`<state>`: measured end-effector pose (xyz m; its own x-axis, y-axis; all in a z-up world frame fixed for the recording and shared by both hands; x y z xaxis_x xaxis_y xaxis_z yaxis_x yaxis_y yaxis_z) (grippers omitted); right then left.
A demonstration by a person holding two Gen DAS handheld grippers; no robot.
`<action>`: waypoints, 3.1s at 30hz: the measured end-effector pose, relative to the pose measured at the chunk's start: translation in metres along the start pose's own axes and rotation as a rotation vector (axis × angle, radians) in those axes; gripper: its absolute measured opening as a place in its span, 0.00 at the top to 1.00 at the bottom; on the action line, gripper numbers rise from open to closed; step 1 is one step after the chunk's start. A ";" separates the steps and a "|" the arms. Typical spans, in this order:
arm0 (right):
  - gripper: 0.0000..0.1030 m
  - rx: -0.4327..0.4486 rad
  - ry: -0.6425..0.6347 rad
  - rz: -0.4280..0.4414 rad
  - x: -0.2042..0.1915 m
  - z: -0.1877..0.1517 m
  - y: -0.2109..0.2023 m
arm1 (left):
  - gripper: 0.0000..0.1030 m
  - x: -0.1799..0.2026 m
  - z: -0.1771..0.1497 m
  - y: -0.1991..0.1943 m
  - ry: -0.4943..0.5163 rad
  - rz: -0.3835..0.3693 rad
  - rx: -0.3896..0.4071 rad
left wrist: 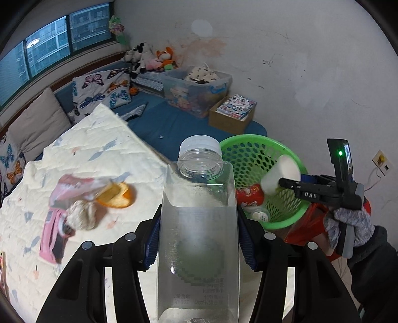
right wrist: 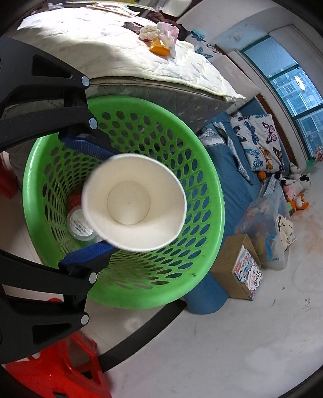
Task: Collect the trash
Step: 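Open the right tool to drop the paper cup while the left tool drops the bottle, then move both tools back over the mattress toward the pink wrapper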
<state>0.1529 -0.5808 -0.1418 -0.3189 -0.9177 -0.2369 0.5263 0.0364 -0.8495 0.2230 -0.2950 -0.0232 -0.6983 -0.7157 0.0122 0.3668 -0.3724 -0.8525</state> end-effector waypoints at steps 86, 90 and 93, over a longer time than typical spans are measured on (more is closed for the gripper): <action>0.28 0.084 -0.212 0.239 -0.157 -0.027 -0.058 | 0.38 -0.139 -0.083 -0.034 -0.313 0.176 0.046; 0.28 0.070 -0.253 0.254 -0.178 -0.024 -0.053 | 0.38 -0.180 -0.095 -0.027 -0.350 0.229 0.013; 0.28 0.059 -0.284 0.254 -0.191 -0.020 -0.048 | 0.38 -0.204 -0.100 -0.018 -0.339 0.244 -0.022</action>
<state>0.1730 -0.3994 -0.0647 0.0542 -0.9556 -0.2896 0.6076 0.2617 -0.7499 0.2974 -0.0830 -0.0627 -0.3494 -0.9367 -0.0233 0.4807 -0.1579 -0.8626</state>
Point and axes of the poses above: each gripper's, at about its wrist camera, not at the fingertips, and y roughly the way its jaws point, x to its right, z to its top, the point moved 3 cm from there along y, roughly the way its jaws point, and after that the axes turned 8 degrees about -x, right-handed, at the moved point
